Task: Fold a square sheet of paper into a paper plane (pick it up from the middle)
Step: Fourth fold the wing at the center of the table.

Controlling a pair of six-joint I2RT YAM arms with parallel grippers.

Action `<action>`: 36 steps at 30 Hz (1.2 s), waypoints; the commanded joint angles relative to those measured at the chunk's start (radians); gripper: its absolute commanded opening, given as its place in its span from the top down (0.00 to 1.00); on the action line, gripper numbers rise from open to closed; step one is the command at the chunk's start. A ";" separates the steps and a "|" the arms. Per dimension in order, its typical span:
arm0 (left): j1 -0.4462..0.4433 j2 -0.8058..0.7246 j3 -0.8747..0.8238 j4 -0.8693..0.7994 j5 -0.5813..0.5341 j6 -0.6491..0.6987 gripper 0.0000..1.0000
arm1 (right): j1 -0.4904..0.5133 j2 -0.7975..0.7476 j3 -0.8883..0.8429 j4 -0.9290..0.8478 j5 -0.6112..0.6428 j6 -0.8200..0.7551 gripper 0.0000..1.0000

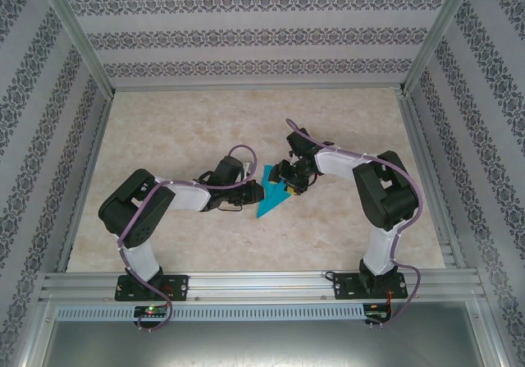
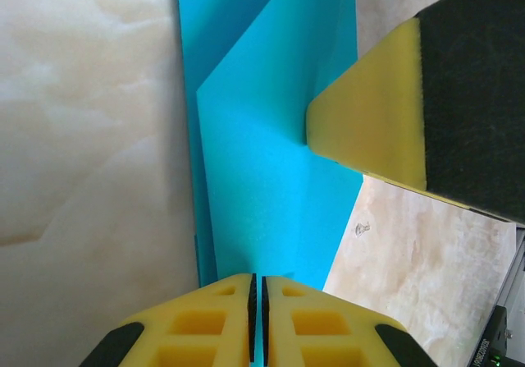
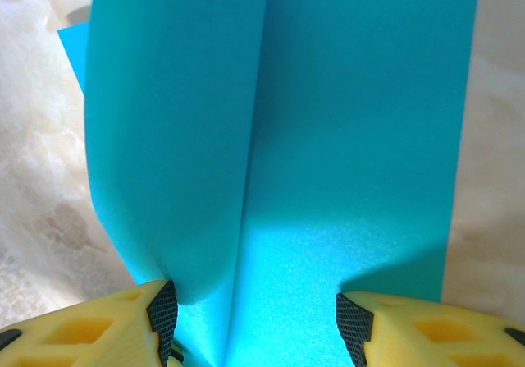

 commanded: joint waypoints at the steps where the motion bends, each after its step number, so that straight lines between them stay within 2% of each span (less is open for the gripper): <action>1: -0.003 0.014 0.018 -0.033 -0.016 -0.003 0.85 | 0.008 0.174 -0.090 -0.112 0.227 -0.025 0.41; 14: 0.003 0.023 0.018 -0.030 -0.008 0.002 0.85 | 0.013 0.215 -0.082 -0.128 0.260 -0.020 0.47; 36: 0.012 -0.008 0.048 0.003 0.031 0.012 0.84 | 0.031 0.261 -0.053 -0.170 0.319 0.007 0.44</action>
